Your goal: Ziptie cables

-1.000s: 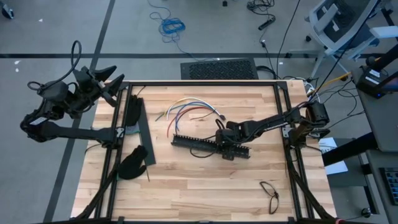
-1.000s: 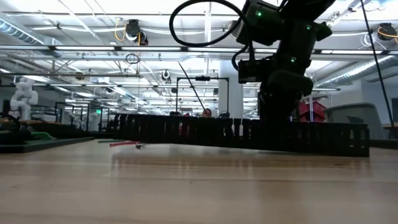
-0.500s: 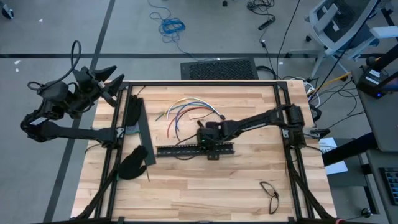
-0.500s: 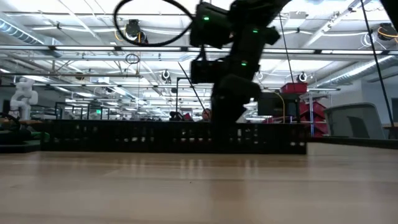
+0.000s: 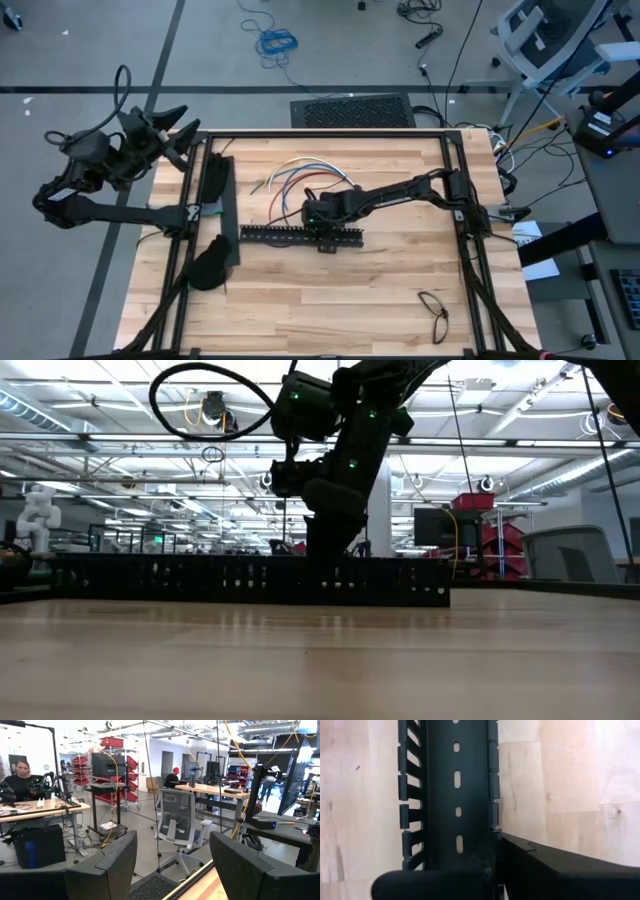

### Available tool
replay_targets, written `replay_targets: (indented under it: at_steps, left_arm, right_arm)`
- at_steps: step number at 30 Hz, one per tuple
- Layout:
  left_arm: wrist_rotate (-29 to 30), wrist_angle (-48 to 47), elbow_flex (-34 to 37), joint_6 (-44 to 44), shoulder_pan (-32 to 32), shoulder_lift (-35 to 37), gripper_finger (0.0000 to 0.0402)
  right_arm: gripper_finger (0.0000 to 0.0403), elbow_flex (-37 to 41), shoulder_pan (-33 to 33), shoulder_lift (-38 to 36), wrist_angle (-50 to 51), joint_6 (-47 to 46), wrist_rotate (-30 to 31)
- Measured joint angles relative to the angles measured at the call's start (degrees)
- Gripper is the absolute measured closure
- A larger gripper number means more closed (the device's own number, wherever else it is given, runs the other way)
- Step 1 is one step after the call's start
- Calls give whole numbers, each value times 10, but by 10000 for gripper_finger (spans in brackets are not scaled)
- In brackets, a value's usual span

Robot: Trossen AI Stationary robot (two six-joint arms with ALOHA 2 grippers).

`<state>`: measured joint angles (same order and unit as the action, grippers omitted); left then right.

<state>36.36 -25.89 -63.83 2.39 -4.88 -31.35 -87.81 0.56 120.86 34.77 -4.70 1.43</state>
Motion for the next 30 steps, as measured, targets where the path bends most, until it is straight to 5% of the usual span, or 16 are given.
replay_targets:
  at_steps: [7,21,30]
  left_arm:
    - [0,-2,0,13,0,0,155]
    - [0,0,0,29,0,0,155]
    - [0,0,0,28,0,0,155]
  right_arm:
    - [387,0,7,0,-1,-2,-1]
    - [245,0,14,-8,20,-9,-3]
    - [189,-1,4,-63,87,19,0]
